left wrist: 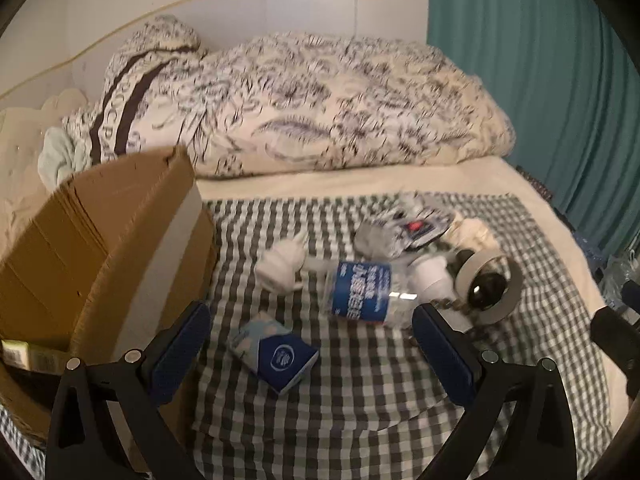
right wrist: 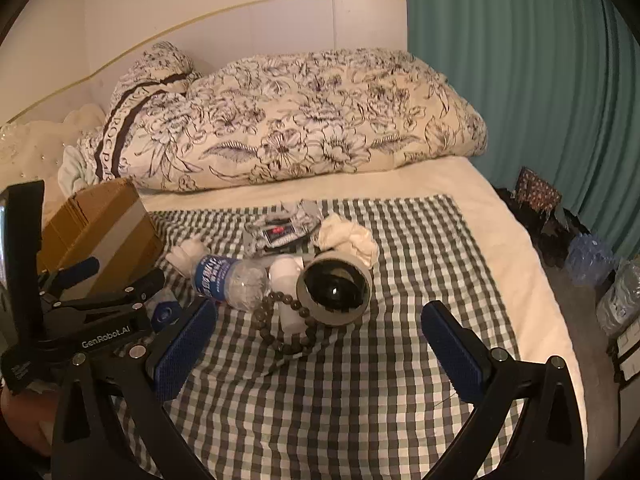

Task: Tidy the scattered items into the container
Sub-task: 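Grasp the blue tissue pack with the left tool while the right tool grasps the bead bracelet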

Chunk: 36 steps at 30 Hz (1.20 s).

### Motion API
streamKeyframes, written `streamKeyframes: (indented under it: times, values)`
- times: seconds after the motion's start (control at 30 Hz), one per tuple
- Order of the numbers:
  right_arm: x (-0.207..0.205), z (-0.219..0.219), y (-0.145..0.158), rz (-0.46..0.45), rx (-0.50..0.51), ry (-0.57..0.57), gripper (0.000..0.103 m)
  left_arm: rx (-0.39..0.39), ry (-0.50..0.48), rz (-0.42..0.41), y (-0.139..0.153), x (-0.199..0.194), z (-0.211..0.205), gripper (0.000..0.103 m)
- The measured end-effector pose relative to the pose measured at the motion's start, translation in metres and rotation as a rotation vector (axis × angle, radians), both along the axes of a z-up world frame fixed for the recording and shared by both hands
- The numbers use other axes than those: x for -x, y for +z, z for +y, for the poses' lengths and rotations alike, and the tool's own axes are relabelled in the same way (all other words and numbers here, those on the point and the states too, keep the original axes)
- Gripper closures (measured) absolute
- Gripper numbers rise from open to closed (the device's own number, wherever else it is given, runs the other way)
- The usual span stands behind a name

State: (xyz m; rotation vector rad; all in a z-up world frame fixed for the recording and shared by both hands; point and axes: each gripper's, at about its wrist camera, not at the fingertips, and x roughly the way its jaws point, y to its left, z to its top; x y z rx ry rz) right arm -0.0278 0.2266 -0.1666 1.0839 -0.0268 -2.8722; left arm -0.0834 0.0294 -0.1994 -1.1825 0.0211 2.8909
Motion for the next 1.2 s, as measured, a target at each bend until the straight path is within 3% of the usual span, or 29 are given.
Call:
streamKeyframes:
  times: [0.67, 0.73, 0.8, 1.0, 1.2]
  values:
    - [0.046, -0.006, -0.075, -0.131, 0.005, 0.041, 0.002, 0.052, 0.082, -0.114, -0.070, 0.032, -0.007, 0.000]
    - [0.050, -0.009, -0.083, -0.149, 0.002, 0.047, 0.006, 0.049, 0.087, -0.125, -0.074, 0.035, -0.007, 0.000]
    - [0.055, -0.011, -0.092, -0.172, 0.007, 0.049, 0.018, 0.048, 0.090, -0.135, -0.078, 0.036, -0.007, 0.000]
    - [0.065, -0.016, -0.112, -0.222, 0.004, 0.063, 0.031, 0.035, 0.102, -0.167, -0.087, 0.043, -0.010, 0.000]
    - [0.074, -0.014, -0.124, -0.258, 0.000, 0.049, 0.036, 0.058, 0.127, -0.186, -0.096, 0.050, -0.009, 0.000]
